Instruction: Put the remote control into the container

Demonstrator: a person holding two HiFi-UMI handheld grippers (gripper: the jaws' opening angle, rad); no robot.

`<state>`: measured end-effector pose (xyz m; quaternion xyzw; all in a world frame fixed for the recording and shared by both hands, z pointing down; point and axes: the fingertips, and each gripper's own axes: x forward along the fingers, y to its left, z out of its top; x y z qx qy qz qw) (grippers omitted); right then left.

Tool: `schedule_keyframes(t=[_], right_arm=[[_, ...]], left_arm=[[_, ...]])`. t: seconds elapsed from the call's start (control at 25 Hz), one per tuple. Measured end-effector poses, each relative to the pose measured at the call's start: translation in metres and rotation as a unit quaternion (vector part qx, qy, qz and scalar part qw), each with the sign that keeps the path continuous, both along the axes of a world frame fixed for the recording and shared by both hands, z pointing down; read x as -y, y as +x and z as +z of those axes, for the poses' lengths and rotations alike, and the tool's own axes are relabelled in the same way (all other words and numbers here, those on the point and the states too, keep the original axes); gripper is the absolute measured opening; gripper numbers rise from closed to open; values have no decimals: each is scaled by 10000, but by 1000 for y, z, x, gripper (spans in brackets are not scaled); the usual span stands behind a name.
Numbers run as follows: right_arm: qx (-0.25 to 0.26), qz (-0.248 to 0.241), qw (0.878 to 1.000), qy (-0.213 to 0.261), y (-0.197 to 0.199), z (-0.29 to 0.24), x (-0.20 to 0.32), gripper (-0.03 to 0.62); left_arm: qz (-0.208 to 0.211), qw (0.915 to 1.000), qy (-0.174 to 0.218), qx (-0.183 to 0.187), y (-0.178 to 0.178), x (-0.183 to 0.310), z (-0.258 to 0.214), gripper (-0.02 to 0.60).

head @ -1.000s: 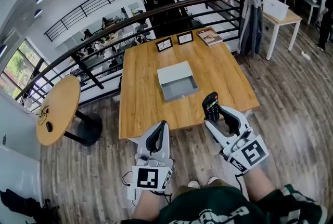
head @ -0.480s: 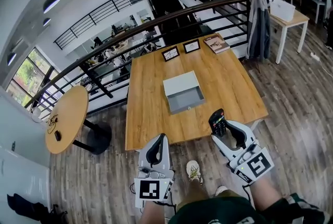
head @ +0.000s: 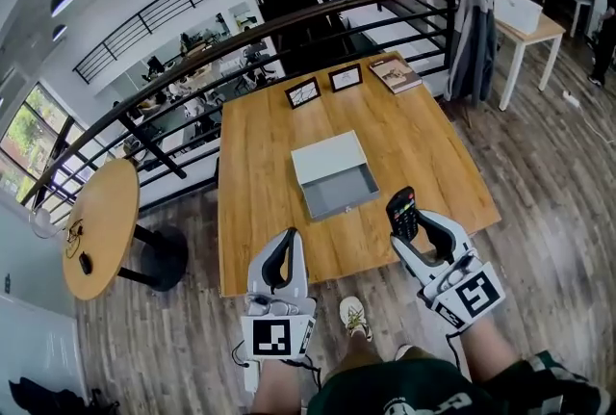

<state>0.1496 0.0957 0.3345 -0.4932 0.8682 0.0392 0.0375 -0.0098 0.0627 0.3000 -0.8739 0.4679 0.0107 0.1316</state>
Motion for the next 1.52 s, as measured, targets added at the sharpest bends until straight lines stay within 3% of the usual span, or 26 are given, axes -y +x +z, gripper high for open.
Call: schedule_keyframes(t=[0.32, 0.6, 1.12, 1.32, 1.52], right_arm=[[-263, 208, 9994, -69, -32, 2, 100, 201], [-207, 432, 9988, -46, -57, -2, 156, 199], [-189, 640, 9977, -145, -72, 6, 197, 199], [-80, 486, 9988, -85, -68, 3, 204, 199], [-298, 233, 9993, 61, -74, -5, 217, 199]], left_arm=[[317, 9994, -96, -134, -20, 104, 6, 0], [628, 9977, -123, -237, -39, 165, 6, 0], [800, 9954, -299, -423, -58, 209, 14, 0], [806, 9954, -295, -414, -52, 209, 12, 0], [698, 9963, -252, -424, -49, 216, 3, -1]])
